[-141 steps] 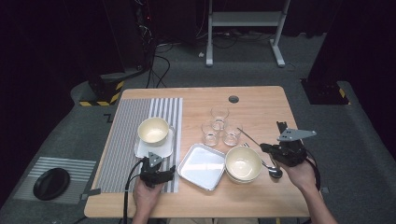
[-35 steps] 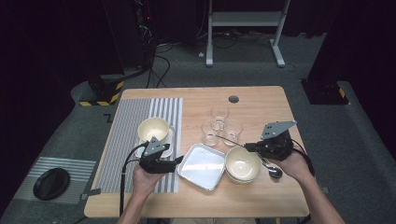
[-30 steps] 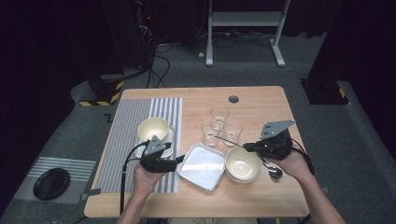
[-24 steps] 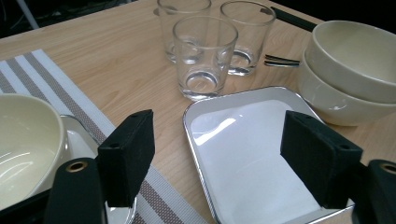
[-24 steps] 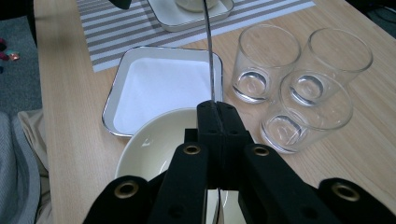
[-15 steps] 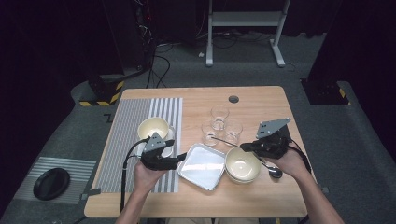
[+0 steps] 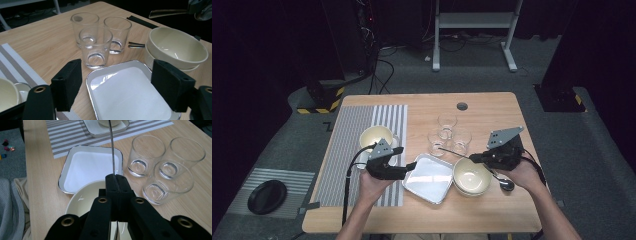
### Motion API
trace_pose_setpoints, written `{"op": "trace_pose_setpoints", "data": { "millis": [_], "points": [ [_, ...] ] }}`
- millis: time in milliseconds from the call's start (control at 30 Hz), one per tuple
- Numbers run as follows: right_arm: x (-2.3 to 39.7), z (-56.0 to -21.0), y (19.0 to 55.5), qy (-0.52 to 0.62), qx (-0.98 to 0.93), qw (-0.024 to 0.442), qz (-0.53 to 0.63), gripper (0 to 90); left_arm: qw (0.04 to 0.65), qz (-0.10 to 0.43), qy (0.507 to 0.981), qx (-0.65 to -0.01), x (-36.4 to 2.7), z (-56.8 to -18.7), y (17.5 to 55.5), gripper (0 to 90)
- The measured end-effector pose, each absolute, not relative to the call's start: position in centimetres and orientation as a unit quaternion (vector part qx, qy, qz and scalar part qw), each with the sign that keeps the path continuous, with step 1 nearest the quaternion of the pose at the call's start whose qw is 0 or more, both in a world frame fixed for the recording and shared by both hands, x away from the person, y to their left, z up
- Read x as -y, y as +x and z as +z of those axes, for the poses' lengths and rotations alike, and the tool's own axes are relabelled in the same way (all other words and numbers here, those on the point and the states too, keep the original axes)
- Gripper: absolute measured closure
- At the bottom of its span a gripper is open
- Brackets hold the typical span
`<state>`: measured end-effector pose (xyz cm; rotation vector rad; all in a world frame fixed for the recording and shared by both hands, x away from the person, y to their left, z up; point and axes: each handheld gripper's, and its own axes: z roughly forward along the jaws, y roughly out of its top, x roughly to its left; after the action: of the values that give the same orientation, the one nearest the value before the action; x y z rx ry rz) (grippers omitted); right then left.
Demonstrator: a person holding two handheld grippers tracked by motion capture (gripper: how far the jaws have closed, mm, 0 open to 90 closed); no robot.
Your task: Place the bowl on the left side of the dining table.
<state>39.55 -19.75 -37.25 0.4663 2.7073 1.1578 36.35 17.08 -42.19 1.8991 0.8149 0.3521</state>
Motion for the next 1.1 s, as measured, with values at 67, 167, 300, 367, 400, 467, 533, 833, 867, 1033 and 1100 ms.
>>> {"op": "trace_pose_setpoints", "data": {
  "millis": [67, 167, 300, 367, 400, 467, 533, 833, 867, 1033, 1100],
  "points": [
    [19.7, -37.3, 39.5, 0.157, -0.905, 0.078, 0.387, 89.9, 0.506, 0.145, 0.784, -0.330, -17.0, -42.0, 36.4, 27.3],
    [19.6, -37.3, 39.5, 0.156, -0.906, 0.076, 0.386, 89.9, 0.506, 0.147, 0.789, -0.317, -16.9, -41.7, 36.4, 28.6],
    [19.4, -37.2, 39.6, 0.152, -0.906, 0.073, 0.387, 90.0, 0.513, 0.141, 0.786, -0.313, -16.5, -41.3, 36.3, 30.0],
    [19.3, -37.2, 39.6, 0.153, -0.907, 0.068, 0.387, 89.9, 0.518, 0.136, 0.785, -0.312, -16.3, -41.2, 36.4, 30.6],
    [19.3, -37.2, 39.6, 0.153, -0.907, 0.068, 0.387, 89.9, 0.518, 0.136, 0.785, -0.312, -16.3, -41.2, 36.4, 30.6],
    [19.2, -37.3, 39.7, 0.147, -0.908, 0.067, 0.386, 89.9, 0.521, 0.131, 0.785, -0.309, -16.2, -41.1, 36.4, 31.2],
    [19.2, -37.3, 39.7, 0.143, -0.908, 0.064, 0.388, 90.0, 0.522, 0.128, 0.787, -0.304, -16.1, -41.0, 36.5, 32.2],
    [18.8, -37.0, 39.7, 0.135, -0.910, 0.054, 0.389, 90.0, 0.527, 0.118, 0.788, -0.297, -15.9, -41.1, 36.5, 34.4],
    [18.7, -37.0, 39.7, 0.132, -0.910, 0.055, 0.389, 89.9, 0.527, 0.118, 0.788, -0.297, -15.9, -41.1, 36.5, 34.8],
    [18.5, -36.9, 39.8, 0.119, -0.911, 0.056, 0.390, 89.9, 0.532, 0.111, 0.788, -0.290, -15.8, -41.1, 36.6, 36.5],
    [18.4, -36.9, 39.8, 0.119, -0.911, 0.055, 0.390, 89.9, 0.535, 0.106, 0.786, -0.292, -15.9, -41.1, 36.6, 38.5]
  ]
}}
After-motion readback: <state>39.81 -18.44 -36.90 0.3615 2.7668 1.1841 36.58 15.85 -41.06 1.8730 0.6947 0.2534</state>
